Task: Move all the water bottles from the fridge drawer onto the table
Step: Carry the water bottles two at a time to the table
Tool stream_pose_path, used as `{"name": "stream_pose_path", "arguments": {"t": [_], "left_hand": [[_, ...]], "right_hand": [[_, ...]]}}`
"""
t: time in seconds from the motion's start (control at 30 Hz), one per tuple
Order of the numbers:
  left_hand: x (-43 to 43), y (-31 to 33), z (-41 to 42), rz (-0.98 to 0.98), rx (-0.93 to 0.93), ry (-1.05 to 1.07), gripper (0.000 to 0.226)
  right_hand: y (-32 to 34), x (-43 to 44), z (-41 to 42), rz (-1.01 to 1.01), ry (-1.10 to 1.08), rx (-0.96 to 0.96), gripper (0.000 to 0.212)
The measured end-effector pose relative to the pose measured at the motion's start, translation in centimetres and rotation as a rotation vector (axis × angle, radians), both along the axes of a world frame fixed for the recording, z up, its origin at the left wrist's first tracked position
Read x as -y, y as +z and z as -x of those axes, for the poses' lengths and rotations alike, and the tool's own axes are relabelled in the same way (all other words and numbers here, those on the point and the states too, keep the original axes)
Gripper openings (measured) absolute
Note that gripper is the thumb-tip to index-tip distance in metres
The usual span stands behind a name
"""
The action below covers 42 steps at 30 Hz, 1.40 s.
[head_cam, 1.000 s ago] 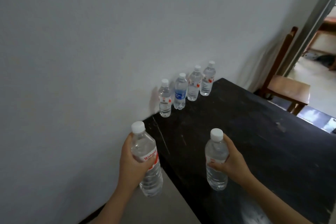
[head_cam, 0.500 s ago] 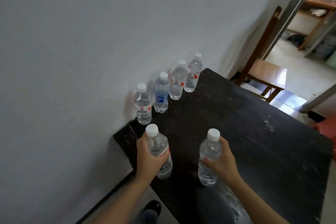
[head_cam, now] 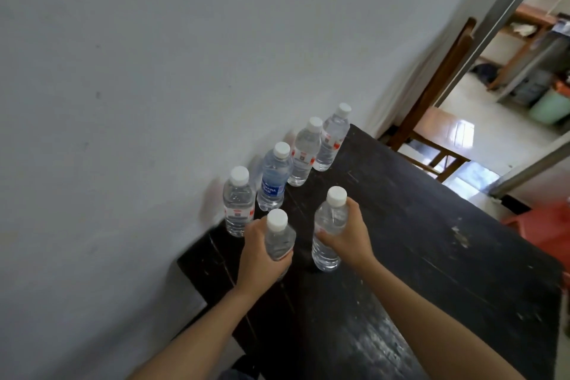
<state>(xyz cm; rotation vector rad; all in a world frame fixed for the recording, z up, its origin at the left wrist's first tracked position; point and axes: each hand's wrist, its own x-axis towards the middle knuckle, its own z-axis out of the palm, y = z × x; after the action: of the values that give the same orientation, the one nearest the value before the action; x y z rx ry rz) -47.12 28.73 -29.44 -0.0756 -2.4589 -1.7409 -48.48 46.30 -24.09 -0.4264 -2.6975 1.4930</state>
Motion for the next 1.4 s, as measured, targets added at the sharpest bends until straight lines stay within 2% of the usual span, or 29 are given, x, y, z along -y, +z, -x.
{"name": "stream_pose_path", "arguments": {"t": [0.13,0.27,0.4,0.8,1.1,1.2,1.3,1.4], "left_hand": [[0.2,-0.6,1.3,-0.003,0.020,-0.014,0.057],[0.0,-0.1,1.7,0.020,-0.038,0.027,0.082],[0.0,-0.2,2.0,0.080,-0.057,-0.013,0.074],[-0.7,-0.4,2.1,0.109,-0.078,0.049,0.088],[-1.0,-0.2,2.1,0.074,-0.075,0.073,0.087],[-0.7,-0.9,2.0,0.072,-0.023,0.075,0.085],[-0.3,-1.5,1.9,0.104,0.014,0.086,0.099],[-0.1,-1.0,1.2,0.152,-0.014,0.101,0.110]], "right_hand": [[-0.2,0.6,2.5,-0.033,0.023,-0.030,0.075],[-0.5,1.1,4.4,0.012,0.043,-0.025,0.075],[-1.2,1.5,5.3,0.020,0.071,-0.014,0.079],[-2.3,1.6,6.3,0.017,0.106,-0.034,0.084],[-2.2,1.9,6.1,0.040,0.137,-0.018,0.085],[-2.1,1.9,5.5,-0.033,0.155,0.003,0.094],[-2.3,1.3,4.2,-0.107,0.137,0.055,0.107],[-2.5,0.2,2.2,-0.165,0.108,0.103,0.110]]}}
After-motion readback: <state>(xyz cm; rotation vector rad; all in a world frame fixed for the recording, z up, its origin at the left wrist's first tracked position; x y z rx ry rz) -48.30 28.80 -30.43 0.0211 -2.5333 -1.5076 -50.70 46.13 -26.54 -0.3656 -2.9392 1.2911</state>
